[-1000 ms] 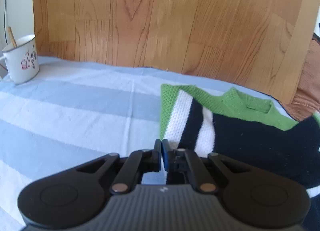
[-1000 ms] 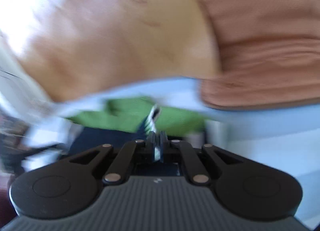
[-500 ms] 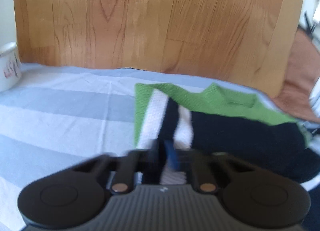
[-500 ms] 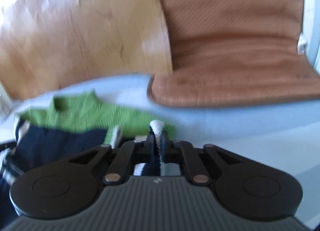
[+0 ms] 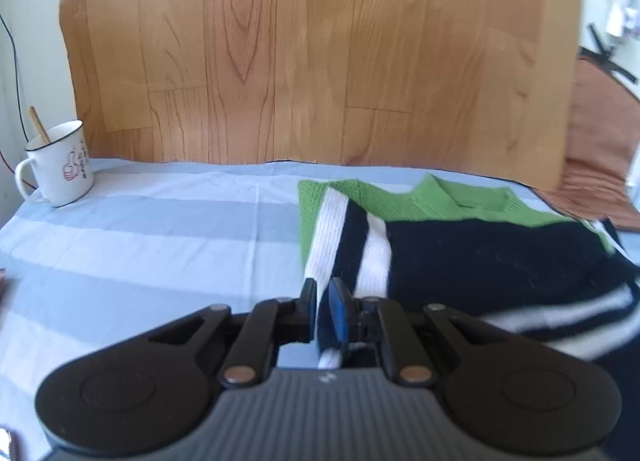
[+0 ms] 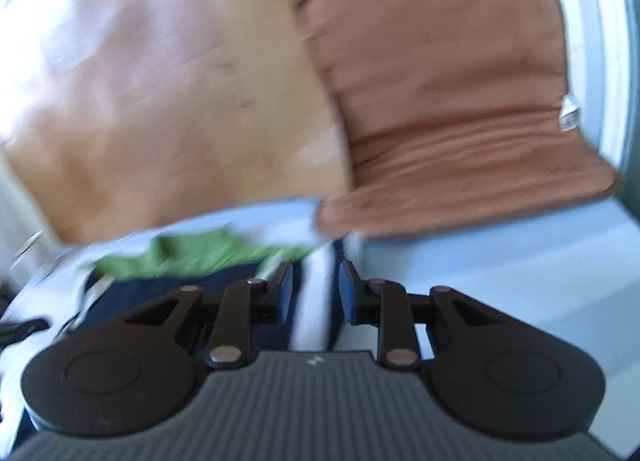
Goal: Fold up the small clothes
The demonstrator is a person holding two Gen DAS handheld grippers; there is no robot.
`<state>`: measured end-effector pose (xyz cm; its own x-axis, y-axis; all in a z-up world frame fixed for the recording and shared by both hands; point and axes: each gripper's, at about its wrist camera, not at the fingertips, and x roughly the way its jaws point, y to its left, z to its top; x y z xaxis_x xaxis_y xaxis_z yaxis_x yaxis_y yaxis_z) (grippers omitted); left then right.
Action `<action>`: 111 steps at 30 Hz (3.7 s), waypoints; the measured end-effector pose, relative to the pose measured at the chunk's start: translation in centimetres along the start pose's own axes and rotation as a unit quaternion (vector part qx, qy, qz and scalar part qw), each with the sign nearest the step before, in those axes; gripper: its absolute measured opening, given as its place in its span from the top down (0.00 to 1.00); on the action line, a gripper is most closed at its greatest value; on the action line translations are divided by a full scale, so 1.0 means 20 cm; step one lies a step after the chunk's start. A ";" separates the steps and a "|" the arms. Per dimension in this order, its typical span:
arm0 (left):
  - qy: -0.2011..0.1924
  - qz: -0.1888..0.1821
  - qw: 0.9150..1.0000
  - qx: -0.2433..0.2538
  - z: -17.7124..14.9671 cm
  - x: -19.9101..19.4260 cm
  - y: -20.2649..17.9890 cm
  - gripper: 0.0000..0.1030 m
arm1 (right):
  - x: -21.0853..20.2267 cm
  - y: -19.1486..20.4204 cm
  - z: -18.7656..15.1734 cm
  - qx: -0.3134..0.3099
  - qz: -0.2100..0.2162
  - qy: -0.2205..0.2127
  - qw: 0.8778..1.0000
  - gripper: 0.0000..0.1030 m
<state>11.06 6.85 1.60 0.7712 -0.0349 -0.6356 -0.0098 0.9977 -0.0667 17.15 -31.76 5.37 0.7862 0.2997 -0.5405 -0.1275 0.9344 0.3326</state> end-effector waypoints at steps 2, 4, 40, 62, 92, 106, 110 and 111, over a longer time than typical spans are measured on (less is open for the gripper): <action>0.017 -0.001 1.000 0.004 -0.06 -0.06 0.02 0.90 | 0.04 0.05 -0.12 -0.013 0.003 0.049 0.999 0.72; 0.034 -0.007 0.999 0.002 -0.12 -0.12 0.05 0.90 | 0.08 0.09 -0.25 -0.055 -0.044 0.073 0.995 0.69; 0.076 -0.187 0.977 -0.074 -0.99 -1.01 0.15 0.92 | -0.80 0.11 -1.20 0.101 0.128 0.078 0.984 0.90; 0.070 -0.172 0.952 -0.243 -0.12 -0.04 0.38 0.71 | 0.02 -0.13 -0.29 0.148 0.052 -0.013 0.988 0.58; 0.055 -0.125 0.981 -0.135 -0.35 -0.25 0.22 0.77 | -0.06 0.35 -0.35 0.032 0.102 0.005 0.994 0.78; 0.074 -0.118 0.984 -0.114 -0.35 -0.22 0.16 0.90 | -0.34 0.08 -0.65 0.104 0.010 0.001 0.995 0.92; 0.069 -0.127 0.982 -0.118 -0.37 -0.33 0.20 0.93 | -0.49 0.14 -0.63 0.072 0.013 -0.035 0.997 0.92; 0.072 -0.130 0.982 -0.120 -0.38 -0.36 0.21 0.93 | -0.52 0.14 -0.64 0.067 0.016 -0.033 0.997 0.92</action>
<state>0.64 10.95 0.12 0.6692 -0.3118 -0.6745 0.0131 0.9125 -0.4088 0.78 -29.72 2.05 0.8216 0.3108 -0.4779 -0.0741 0.8894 0.4510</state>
